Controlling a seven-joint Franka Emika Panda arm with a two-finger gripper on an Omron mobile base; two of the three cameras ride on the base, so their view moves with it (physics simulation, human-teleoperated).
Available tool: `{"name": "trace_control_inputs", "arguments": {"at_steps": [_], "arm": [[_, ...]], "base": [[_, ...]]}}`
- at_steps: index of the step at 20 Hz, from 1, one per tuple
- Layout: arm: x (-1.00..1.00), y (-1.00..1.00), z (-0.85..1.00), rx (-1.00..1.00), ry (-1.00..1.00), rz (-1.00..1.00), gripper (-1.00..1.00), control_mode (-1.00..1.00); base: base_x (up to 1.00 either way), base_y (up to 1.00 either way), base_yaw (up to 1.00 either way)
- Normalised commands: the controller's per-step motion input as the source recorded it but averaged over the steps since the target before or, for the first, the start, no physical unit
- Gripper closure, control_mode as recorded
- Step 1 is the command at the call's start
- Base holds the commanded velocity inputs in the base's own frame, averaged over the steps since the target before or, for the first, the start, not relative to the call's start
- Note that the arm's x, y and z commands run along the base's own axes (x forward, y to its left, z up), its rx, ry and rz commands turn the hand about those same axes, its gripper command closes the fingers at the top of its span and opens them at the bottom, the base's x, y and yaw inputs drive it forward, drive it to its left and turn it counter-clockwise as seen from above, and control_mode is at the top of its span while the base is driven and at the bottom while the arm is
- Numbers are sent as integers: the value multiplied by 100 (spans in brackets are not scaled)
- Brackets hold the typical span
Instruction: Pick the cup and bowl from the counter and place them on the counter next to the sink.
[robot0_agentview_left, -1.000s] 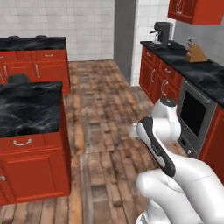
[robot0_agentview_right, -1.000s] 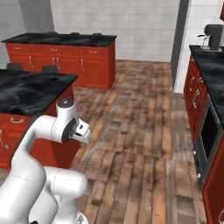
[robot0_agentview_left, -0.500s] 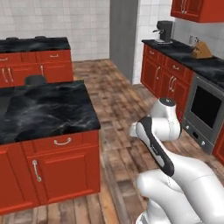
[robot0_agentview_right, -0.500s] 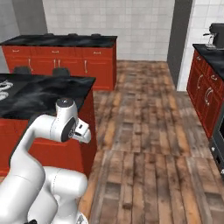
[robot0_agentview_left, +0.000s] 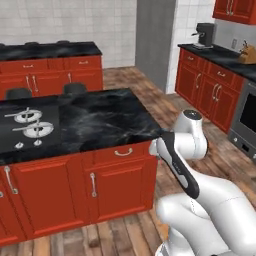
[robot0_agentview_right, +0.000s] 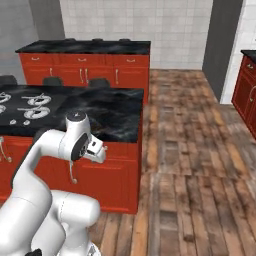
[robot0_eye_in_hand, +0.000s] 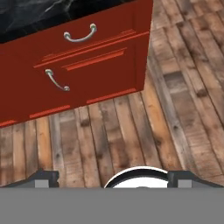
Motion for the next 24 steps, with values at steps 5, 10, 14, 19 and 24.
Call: {"name": "trace_control_inputs", "arguments": {"at_steps": [5, 10, 14, 19, 24], "arm": [[0, 0, 0, 0, 0, 0, -100, 100], [0, 0, 0, 0, 0, 0, -100, 100], [0, 0, 0, 0, 0, 0, -100, 100], [0, 0, 0, 0, 0, 0, -100, 100], [0, 0, 0, 0, 0, 0, -100, 100]], "base": [[-42, 100, 4], [-14, 100, 0], [0, 100, 0], [8, 100, 0], [45, 100, 9]]}}
